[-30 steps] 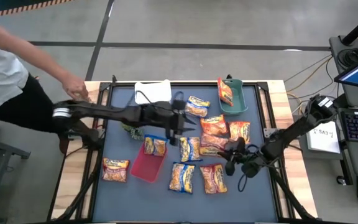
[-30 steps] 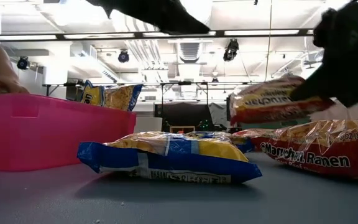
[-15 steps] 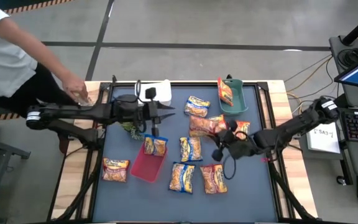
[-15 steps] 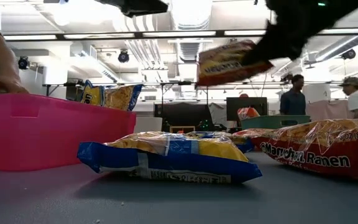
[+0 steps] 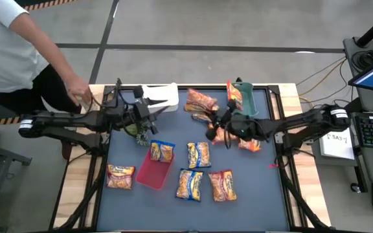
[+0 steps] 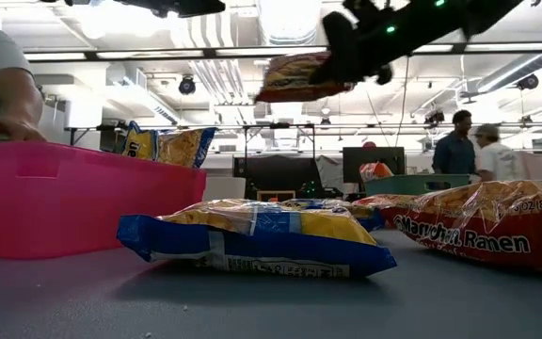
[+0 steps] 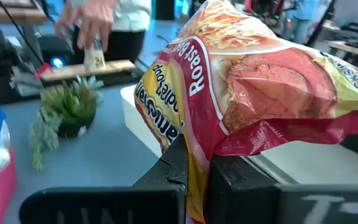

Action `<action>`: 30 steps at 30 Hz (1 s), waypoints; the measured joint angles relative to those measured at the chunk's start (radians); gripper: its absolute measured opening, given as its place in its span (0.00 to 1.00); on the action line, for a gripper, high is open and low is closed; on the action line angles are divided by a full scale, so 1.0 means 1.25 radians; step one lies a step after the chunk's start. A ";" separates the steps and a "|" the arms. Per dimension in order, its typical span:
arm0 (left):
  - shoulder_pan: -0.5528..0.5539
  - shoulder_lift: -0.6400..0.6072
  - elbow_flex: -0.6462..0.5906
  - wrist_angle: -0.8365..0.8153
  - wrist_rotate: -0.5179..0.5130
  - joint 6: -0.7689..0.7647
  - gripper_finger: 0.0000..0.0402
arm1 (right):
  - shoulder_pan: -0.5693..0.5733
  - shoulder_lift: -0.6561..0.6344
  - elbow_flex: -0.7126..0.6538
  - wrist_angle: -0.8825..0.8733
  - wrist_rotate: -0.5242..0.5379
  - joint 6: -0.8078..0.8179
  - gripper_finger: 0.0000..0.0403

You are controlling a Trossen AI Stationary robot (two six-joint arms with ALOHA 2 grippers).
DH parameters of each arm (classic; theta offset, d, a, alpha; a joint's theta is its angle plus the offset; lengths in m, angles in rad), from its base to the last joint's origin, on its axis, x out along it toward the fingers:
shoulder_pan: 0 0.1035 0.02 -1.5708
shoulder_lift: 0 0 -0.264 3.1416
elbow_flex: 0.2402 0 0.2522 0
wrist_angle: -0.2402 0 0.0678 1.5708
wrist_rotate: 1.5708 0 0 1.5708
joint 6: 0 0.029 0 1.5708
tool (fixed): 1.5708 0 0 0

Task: Sort Maruchan noodles
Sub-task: Put the top red noodle pack into the white bin

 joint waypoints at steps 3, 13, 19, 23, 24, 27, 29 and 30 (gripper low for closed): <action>0.000 -0.013 -0.014 -0.003 -0.006 -0.003 0.19 | -0.041 0.051 0.037 0.033 -0.046 -0.031 0.03; 0.000 -0.033 -0.039 -0.002 -0.026 0.004 0.19 | -0.127 0.246 0.288 -0.131 -0.061 -0.151 0.03; 0.000 -0.064 -0.048 -0.037 -0.121 0.005 0.19 | -0.175 0.357 0.501 -0.387 -0.062 -0.187 0.03; 0.000 -0.092 -0.053 -0.052 -0.138 0.005 0.19 | -0.212 0.428 0.657 -0.572 -0.064 -0.158 0.03; 0.000 -0.100 -0.055 -0.065 -0.138 0.005 0.19 | -0.221 0.447 0.697 -0.625 -0.072 -0.139 0.03; 0.000 -0.120 -0.056 -0.097 -0.139 0.002 0.19 | -0.252 0.503 0.825 -0.771 -0.141 -0.068 0.03; 0.000 -0.129 -0.056 -0.104 -0.139 -0.003 0.19 | -0.271 0.541 0.912 -0.839 -0.195 -0.017 0.03; 0.000 -0.130 -0.056 -0.107 -0.139 -0.003 0.19 | -0.280 0.561 0.954 -0.876 -0.224 0.001 0.03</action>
